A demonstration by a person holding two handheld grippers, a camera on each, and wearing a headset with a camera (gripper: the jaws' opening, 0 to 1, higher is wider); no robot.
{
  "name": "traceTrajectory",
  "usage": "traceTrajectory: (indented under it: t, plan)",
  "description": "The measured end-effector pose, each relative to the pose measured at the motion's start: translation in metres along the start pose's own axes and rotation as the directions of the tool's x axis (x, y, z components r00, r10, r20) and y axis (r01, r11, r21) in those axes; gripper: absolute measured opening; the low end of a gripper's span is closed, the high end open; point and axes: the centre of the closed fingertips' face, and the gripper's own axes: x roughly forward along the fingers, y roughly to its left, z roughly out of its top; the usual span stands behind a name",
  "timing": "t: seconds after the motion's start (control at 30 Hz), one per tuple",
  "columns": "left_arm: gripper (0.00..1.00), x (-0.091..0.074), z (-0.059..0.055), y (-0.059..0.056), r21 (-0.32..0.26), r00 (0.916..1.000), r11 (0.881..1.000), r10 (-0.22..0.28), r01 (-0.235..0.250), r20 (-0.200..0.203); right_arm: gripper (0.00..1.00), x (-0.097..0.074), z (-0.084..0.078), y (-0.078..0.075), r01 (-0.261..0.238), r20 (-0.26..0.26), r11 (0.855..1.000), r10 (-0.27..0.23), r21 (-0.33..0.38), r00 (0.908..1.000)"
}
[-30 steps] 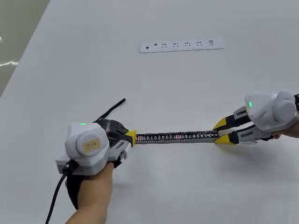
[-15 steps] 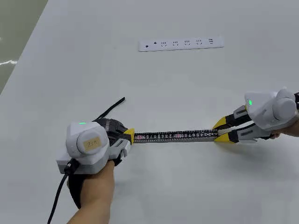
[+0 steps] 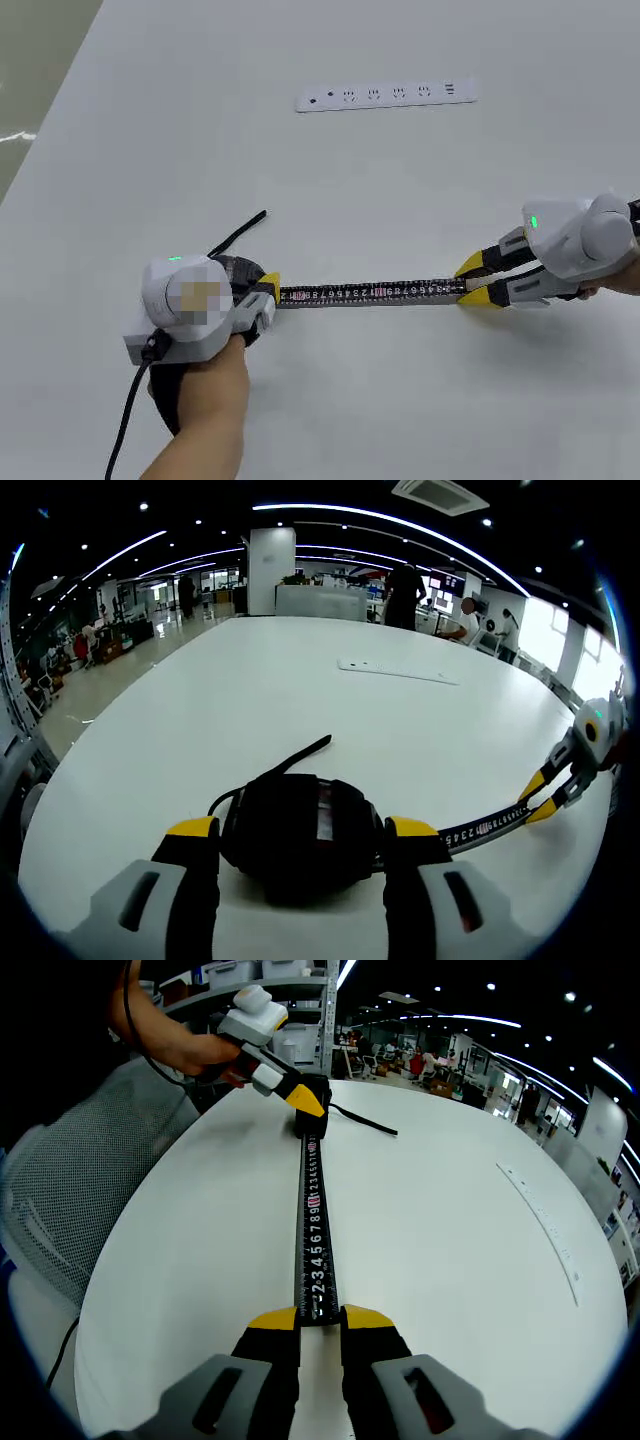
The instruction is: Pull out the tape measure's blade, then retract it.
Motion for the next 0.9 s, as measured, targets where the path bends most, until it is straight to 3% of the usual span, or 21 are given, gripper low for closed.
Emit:
traceTrajectory:
  t: [0.17,0.37,0.47,0.67,0.9]
  plan:
    - [0.64,0.001,0.003,-0.002,-0.008,0.9997,1.000,-0.003,0.003,-0.025,0.15,-0.002,0.005,0.004,0.003,0.000,1.000,-0.003,0.000,1.0000]
    - [0.63,0.002,0.010,0.002,-0.008,0.9998,1.000,-0.005,0.005,-0.020,0.15,-0.001,0.003,0.003,0.002,-0.003,1.000,-0.002,-0.005,1.0000]
    - [0.63,-0.001,0.008,0.005,-0.003,0.9992,1.000,-0.007,0.007,-0.039,0.15,-0.001,0.003,0.003,0.003,-0.003,1.000,-0.003,-0.005,1.0000]
    - [0.61,0.002,0.009,-0.004,0.028,0.9983,0.999,-0.020,0.022,-0.054,0.15,-0.002,0.003,0.004,0.004,-0.001,1.000,-0.004,0.000,1.0000]
    - [0.61,0.000,0.005,0.002,0.037,0.9976,0.999,-0.019,0.021,-0.066,0.15,-0.001,0.002,0.004,0.005,0.000,1.000,-0.005,0.001,1.0000]
